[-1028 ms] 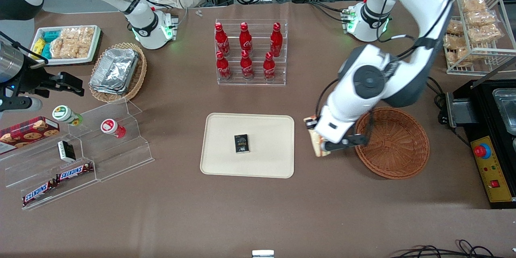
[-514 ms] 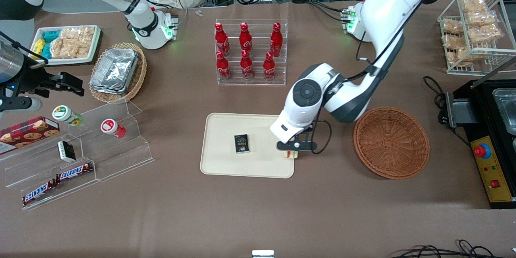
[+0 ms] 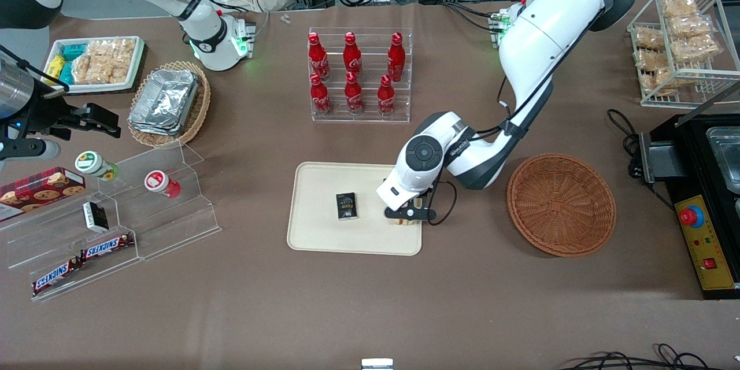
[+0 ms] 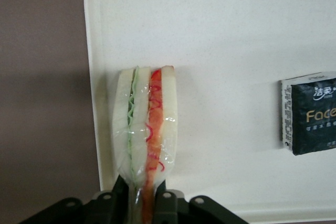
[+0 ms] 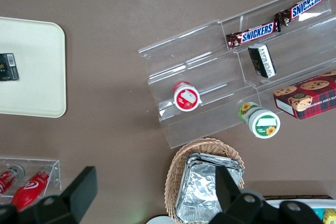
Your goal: Place sandwich from basket to tray
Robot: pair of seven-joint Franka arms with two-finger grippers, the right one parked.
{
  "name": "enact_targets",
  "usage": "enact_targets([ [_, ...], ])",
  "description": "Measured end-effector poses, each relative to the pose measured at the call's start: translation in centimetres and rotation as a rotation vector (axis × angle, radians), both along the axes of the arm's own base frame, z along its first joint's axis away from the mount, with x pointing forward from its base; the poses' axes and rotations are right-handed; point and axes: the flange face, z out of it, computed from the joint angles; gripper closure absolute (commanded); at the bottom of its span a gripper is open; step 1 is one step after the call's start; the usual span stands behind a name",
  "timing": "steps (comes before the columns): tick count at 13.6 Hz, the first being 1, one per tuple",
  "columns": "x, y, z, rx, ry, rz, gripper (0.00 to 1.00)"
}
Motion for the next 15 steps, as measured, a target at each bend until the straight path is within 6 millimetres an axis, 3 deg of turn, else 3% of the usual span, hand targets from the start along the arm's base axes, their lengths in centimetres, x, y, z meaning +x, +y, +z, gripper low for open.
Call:
enact_targets([
  [5,0.4,0.0,0.8,-0.021,0.012,0.038,0.0],
  [7,1.8,1.3,2.8,-0.032,0.018,0.094,0.0],
  [10,4.1,6.1,9.3,0.015,0.023,0.168,0.0],
  [15,5.0,15.4,19.7,0.127,0.015,0.189,0.0],
])
